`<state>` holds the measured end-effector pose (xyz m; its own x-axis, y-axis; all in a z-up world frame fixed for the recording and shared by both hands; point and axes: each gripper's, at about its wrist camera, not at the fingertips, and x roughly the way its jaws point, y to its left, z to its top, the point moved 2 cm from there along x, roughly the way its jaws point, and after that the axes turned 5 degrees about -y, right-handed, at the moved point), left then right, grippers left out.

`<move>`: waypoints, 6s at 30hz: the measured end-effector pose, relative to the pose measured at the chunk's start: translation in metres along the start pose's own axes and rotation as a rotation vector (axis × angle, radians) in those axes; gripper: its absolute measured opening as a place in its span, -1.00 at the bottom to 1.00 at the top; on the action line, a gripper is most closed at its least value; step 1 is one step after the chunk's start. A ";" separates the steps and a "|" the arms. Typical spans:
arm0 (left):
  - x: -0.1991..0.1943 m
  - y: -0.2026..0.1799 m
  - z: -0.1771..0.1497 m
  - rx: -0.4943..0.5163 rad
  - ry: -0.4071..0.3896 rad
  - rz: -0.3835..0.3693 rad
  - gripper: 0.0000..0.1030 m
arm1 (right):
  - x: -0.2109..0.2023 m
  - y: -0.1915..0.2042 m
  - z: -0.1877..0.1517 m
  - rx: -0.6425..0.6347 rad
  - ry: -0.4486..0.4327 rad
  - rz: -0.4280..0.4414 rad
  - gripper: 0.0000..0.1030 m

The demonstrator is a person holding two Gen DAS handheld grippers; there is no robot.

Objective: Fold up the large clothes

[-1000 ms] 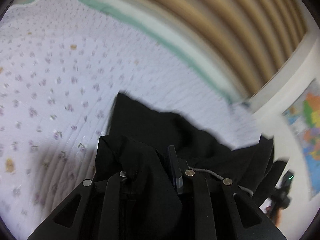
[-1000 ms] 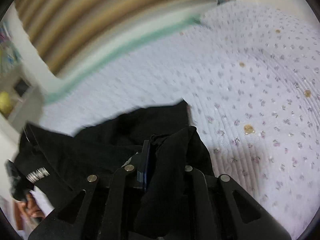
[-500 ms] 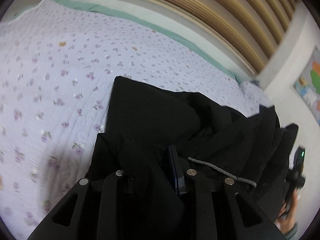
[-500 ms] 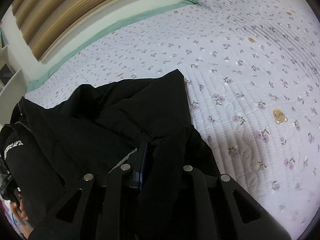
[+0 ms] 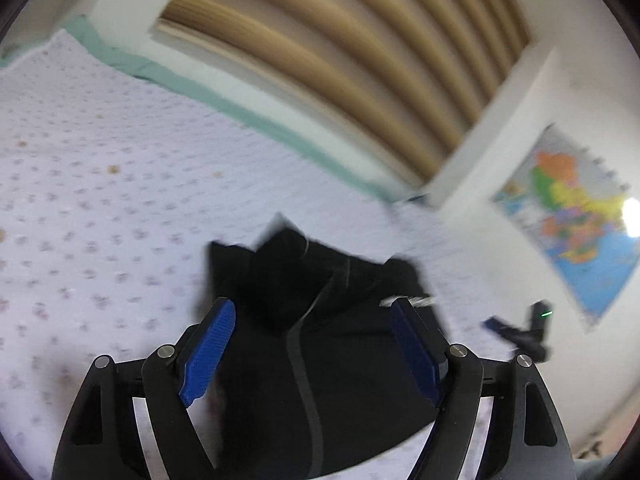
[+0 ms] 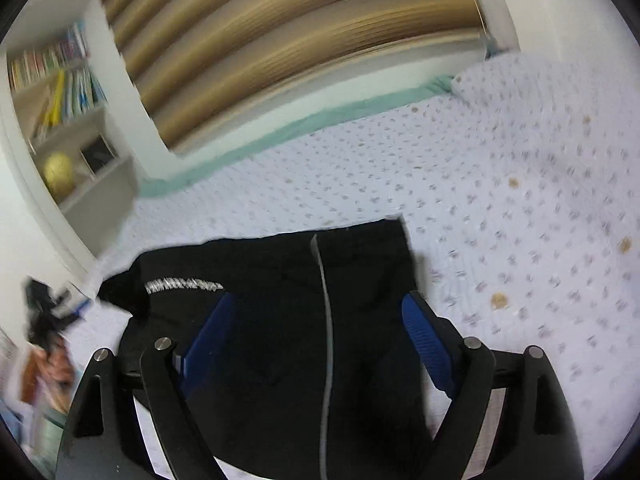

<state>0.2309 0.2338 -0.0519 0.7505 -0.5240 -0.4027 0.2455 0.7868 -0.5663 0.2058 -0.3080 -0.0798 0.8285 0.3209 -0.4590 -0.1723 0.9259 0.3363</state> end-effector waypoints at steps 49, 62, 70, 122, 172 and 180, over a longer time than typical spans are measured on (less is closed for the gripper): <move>0.232 0.073 0.023 -0.070 0.233 0.441 -0.59 | 0.255 -0.044 0.021 -0.214 0.318 -0.423 -0.41; 0.107 -0.040 0.044 0.158 0.004 0.292 0.15 | 0.044 0.005 0.061 -0.060 -0.144 -0.162 0.72; 0.110 -0.116 -0.014 0.133 0.085 0.124 0.16 | 0.023 0.072 0.022 -0.055 -0.014 -0.089 0.72; 0.125 -0.067 -0.038 0.126 0.194 0.289 0.25 | 0.156 0.063 -0.043 -0.010 0.156 0.045 0.73; 0.189 0.072 -0.063 -0.376 0.375 -0.066 0.41 | 0.125 -0.104 -0.067 0.320 0.296 0.214 0.88; 0.182 0.053 -0.050 -0.320 0.315 -0.193 0.45 | 0.118 -0.093 -0.058 0.319 0.303 0.378 0.55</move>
<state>0.3497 0.1633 -0.1911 0.4754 -0.7625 -0.4389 0.1234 0.5517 -0.8249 0.2890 -0.3444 -0.2132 0.5433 0.7037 -0.4579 -0.2186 0.6451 0.7322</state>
